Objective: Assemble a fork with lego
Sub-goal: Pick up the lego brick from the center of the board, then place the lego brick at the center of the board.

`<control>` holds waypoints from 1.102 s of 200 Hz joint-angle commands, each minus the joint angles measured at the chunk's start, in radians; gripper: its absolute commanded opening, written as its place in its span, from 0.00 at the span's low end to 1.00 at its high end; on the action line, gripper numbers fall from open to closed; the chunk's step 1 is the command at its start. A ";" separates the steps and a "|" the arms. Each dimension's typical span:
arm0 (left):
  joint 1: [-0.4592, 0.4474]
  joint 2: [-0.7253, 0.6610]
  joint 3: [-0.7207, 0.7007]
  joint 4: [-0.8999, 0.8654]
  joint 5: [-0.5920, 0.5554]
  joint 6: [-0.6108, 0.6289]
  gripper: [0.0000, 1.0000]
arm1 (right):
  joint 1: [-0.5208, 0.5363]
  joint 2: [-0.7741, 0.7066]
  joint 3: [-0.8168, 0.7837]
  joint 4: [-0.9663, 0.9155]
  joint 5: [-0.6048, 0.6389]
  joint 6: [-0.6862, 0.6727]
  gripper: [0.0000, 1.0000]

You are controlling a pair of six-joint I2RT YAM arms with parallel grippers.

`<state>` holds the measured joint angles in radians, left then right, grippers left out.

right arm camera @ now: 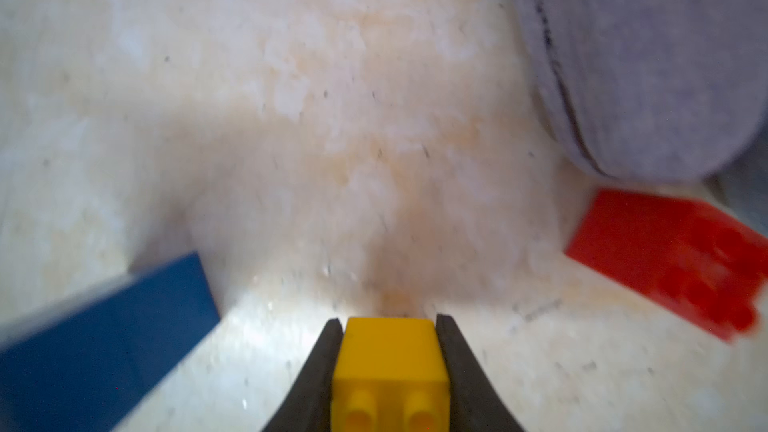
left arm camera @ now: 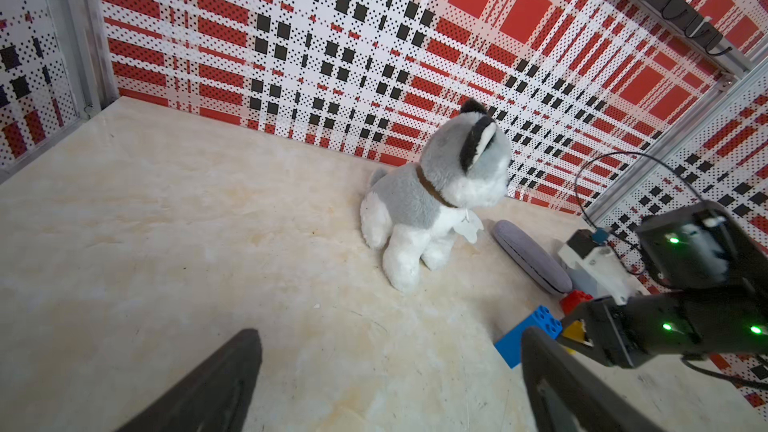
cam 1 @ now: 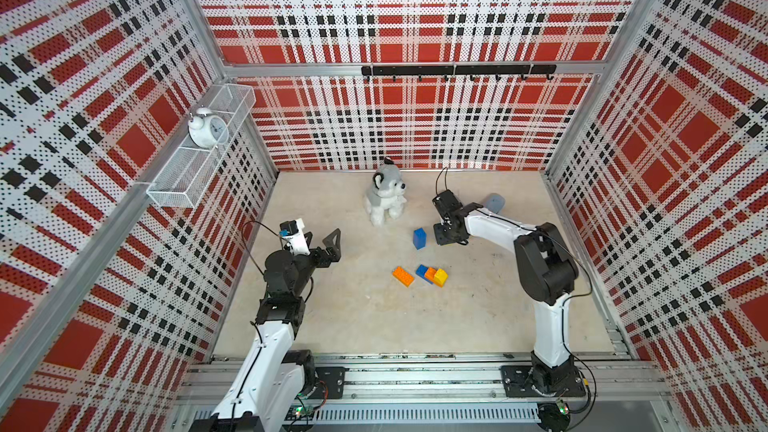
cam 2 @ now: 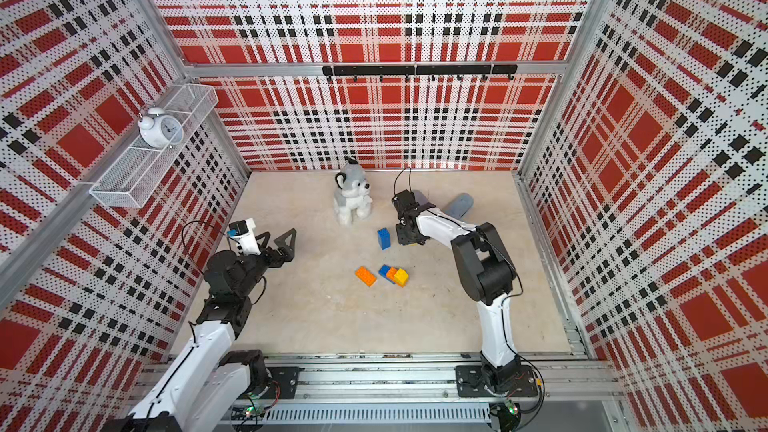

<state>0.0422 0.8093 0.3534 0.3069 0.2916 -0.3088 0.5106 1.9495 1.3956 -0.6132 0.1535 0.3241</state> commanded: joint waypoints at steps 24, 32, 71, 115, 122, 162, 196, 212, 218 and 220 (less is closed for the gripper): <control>-0.005 0.013 -0.008 0.029 0.007 0.020 1.00 | 0.007 -0.176 -0.238 0.050 -0.044 -0.087 0.29; -0.006 0.013 -0.007 0.029 0.008 0.021 1.00 | 0.007 -0.178 -0.256 0.056 -0.048 -0.083 0.29; -0.007 0.014 -0.013 0.029 0.007 0.024 1.00 | 0.009 -0.139 -0.298 0.094 -0.072 -0.079 0.29; -0.008 0.015 -0.018 0.029 0.008 0.028 1.00 | 0.014 -0.153 -0.320 0.067 -0.042 -0.064 0.53; -0.008 0.017 -0.017 0.029 0.007 0.029 1.00 | 0.013 -0.165 -0.331 0.061 -0.036 -0.059 0.57; -0.012 0.026 -0.013 0.029 0.013 0.032 1.00 | 0.013 -0.199 -0.367 0.014 -0.004 -0.031 0.59; -0.011 0.028 -0.012 0.029 0.014 0.033 1.00 | 0.010 -0.206 -0.379 -0.007 0.047 -0.022 0.59; -0.011 0.028 -0.011 0.029 0.012 0.034 1.00 | 0.000 -0.212 -0.380 -0.018 0.074 -0.020 0.59; -0.011 0.029 -0.012 0.029 0.012 0.034 1.00 | -0.005 -0.216 -0.383 -0.017 0.078 -0.020 0.59; -0.011 0.028 -0.012 0.029 0.013 0.035 1.00 | -0.006 -0.217 -0.385 -0.017 0.079 -0.021 0.59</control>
<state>0.0368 0.8379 0.3481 0.3122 0.2955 -0.2863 0.5152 1.7550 1.0348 -0.5770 0.1658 0.2901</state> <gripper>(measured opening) 0.992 0.590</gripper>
